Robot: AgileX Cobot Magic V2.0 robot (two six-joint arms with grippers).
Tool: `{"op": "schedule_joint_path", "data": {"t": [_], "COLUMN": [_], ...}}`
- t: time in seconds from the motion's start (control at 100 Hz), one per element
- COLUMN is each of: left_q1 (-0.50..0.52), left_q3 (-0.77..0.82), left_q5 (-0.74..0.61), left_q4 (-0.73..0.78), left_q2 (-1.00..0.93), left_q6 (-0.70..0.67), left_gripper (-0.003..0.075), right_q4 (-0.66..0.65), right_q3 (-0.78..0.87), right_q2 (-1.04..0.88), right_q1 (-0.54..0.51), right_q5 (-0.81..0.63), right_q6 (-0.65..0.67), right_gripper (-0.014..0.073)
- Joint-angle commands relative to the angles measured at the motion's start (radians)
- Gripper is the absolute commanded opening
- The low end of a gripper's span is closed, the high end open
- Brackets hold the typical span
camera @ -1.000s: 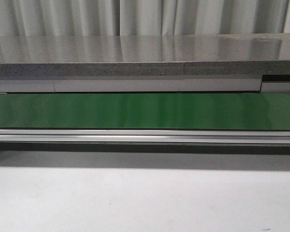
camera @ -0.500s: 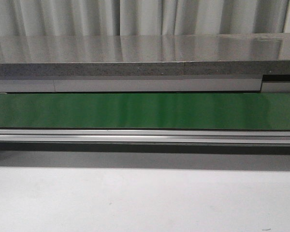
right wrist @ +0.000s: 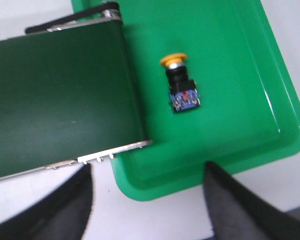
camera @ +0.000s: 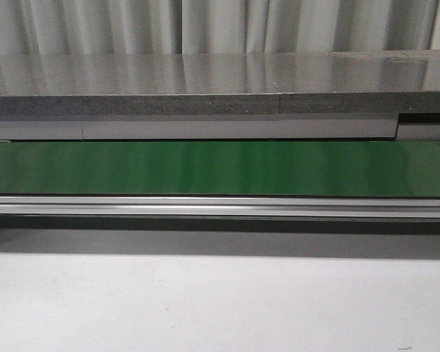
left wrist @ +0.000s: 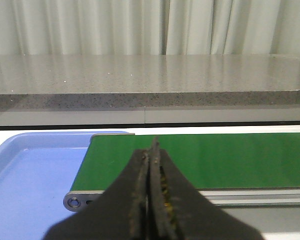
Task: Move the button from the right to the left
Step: 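Lower the right gripper and grasp the yellow-capped button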
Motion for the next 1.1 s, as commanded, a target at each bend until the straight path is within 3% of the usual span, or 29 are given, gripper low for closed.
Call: {"op": "schedule_joint_path", "data": {"t": [0.0,0.38,0.61,0.92,1.09], "left_q1": [0.002,0.002,0.002,0.002,0.002], "left_q3": [0.045,0.045,0.045,0.045,0.045], "left_q5": [-0.075,-0.075,-0.075,-0.075,-0.075], "left_q4": [-0.01,-0.01,-0.01,-0.01,-0.01], "left_q2": [-0.03,-0.03,-0.03,-0.03,-0.03], "left_q6": [-0.01,-0.01,-0.01,-0.01,-0.01], "left_gripper": [-0.002,-0.002,-0.002,-0.002,-0.002], "right_q4": [-0.019,-0.055,0.053,0.219,0.227], "right_q3": [-0.051,-0.054,-0.054,-0.067,-0.141], "right_q2": [0.019,0.169,0.295,0.49,0.589], "right_q1": [-0.045,-0.194,-0.262,-0.271,-0.271], "right_q5": [0.021,-0.05,-0.14,-0.281,-0.276], "right_q6": [-0.011,-0.063,-0.151,-0.285,-0.291], "right_gripper": [0.0644,0.0622,0.0611,0.0611,0.0611]}}
